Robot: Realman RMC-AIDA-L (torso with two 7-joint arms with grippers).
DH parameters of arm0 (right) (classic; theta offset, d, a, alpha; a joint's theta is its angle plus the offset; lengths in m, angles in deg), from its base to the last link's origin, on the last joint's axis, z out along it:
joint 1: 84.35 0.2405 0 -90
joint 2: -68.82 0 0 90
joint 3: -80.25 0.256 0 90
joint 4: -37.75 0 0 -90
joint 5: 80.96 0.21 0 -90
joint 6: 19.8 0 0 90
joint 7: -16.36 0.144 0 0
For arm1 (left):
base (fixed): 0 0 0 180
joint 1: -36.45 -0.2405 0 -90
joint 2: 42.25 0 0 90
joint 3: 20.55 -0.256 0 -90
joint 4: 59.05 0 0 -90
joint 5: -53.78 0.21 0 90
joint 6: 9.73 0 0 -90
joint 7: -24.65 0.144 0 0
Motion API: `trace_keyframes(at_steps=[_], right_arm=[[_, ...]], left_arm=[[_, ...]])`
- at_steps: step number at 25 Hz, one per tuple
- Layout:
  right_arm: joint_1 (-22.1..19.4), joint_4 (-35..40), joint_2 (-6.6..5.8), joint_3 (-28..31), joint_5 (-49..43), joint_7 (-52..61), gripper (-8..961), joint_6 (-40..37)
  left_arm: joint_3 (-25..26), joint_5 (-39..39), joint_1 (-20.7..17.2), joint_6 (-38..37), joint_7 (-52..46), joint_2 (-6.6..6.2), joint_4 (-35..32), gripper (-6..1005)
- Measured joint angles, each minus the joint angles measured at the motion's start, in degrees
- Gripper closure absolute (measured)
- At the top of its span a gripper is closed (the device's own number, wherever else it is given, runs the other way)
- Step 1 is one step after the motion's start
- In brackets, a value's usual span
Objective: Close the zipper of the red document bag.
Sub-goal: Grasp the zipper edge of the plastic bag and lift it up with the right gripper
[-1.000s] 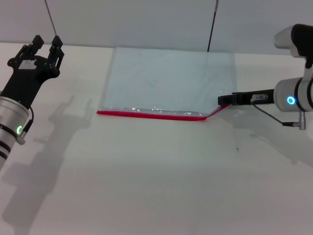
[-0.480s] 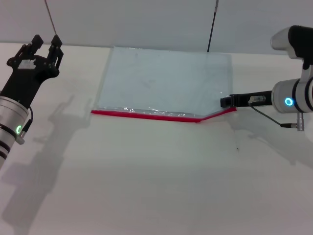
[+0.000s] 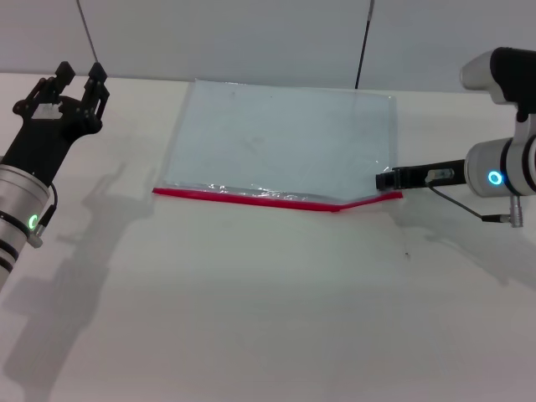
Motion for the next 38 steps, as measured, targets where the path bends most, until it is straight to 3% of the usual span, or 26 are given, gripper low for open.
trace_keyframes(at_steps=[8,13,25,38], right_arm=[[-2.6,5.4,-0.32,0.2,0.2,-0.1,627,-7.9],[-4.5,8.6,-0.38,0.5,0.4,-0.1,417,-12.0],[-5.8,8.3,-0.5,0.3,0.2,0.0,414,-14.9],[-2.1,5.3,0.11,0.4,2.4,-2.2,407,-14.1]], left_arm=[[0.0,0.0,-0.5,0.0,0.0,-0.05,0.0,584],[0.0,0.0,-0.5,0.0,0.0,-0.07,0.0,585],[0.0,0.0,-0.6,0.0,0.0,-0.09,0.0,588],[0.0,0.0,0.0,0.5,0.0,-0.03,0.0,591]])
